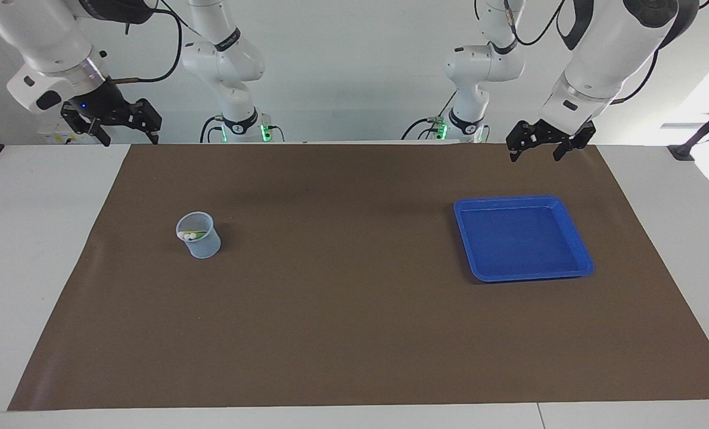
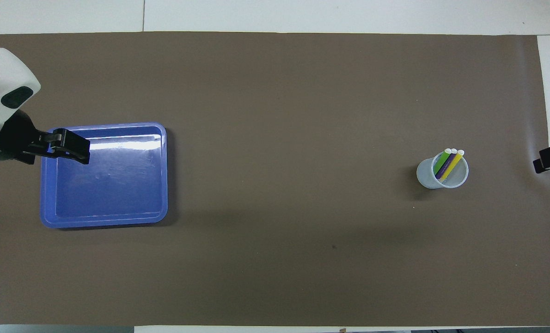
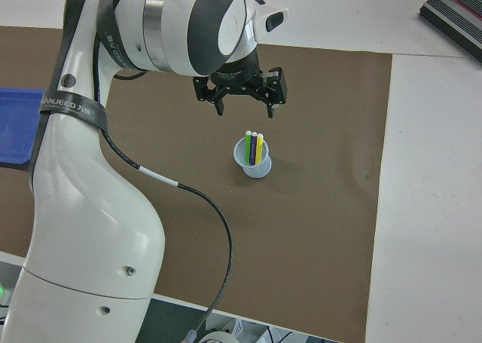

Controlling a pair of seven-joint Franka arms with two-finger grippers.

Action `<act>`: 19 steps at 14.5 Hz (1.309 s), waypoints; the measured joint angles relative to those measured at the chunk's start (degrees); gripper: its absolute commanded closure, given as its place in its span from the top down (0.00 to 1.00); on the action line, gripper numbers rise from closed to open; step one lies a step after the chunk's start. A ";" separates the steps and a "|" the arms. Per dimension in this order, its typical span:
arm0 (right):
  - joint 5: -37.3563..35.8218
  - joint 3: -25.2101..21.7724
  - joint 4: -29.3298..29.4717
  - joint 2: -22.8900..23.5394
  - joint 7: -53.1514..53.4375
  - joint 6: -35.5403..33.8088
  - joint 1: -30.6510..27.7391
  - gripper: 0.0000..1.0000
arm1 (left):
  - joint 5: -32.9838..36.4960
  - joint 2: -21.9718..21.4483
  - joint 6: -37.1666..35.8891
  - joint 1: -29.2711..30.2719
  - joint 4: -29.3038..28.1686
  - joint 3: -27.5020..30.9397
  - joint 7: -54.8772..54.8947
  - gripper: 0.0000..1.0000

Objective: Transfer and insert pens with both arms

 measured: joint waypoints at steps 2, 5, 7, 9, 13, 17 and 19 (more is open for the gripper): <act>0.00 -0.16 0.00 -0.20 0.91 0.00 0.68 1.00 | 0.00 0.00 0.00 0.00 0.00 0.00 0.00 1.00; 0.00 -0.66 -0.05 -0.20 1.07 0.00 1.14 1.00 | 0.00 0.00 0.00 -0.01 0.00 0.00 0.00 1.00; 0.00 -0.95 -0.11 -0.20 1.07 0.00 1.23 1.00 | -0.02 0.00 0.03 -0.01 0.00 0.00 0.00 1.00; 0.00 -1.48 -0.12 -0.20 1.07 0.00 1.71 1.00 | -0.34 0.00 0.06 -0.01 0.00 0.00 0.00 1.00; 0.00 -5.07 -0.12 -0.20 1.07 0.00 5.11 1.00 | -1.06 0.00 0.56 -0.01 0.00 0.00 0.00 1.00; 0.01 -5.12 -0.12 -0.17 1.07 0.05 5.20 1.00 | -1.16 0.00 0.83 -0.01 0.00 0.00 0.00 1.00; 0.36 -5.16 -0.12 -0.16 1.07 0.05 5.19 1.00 | -1.21 0.00 0.86 -0.01 0.00 0.00 0.00 1.00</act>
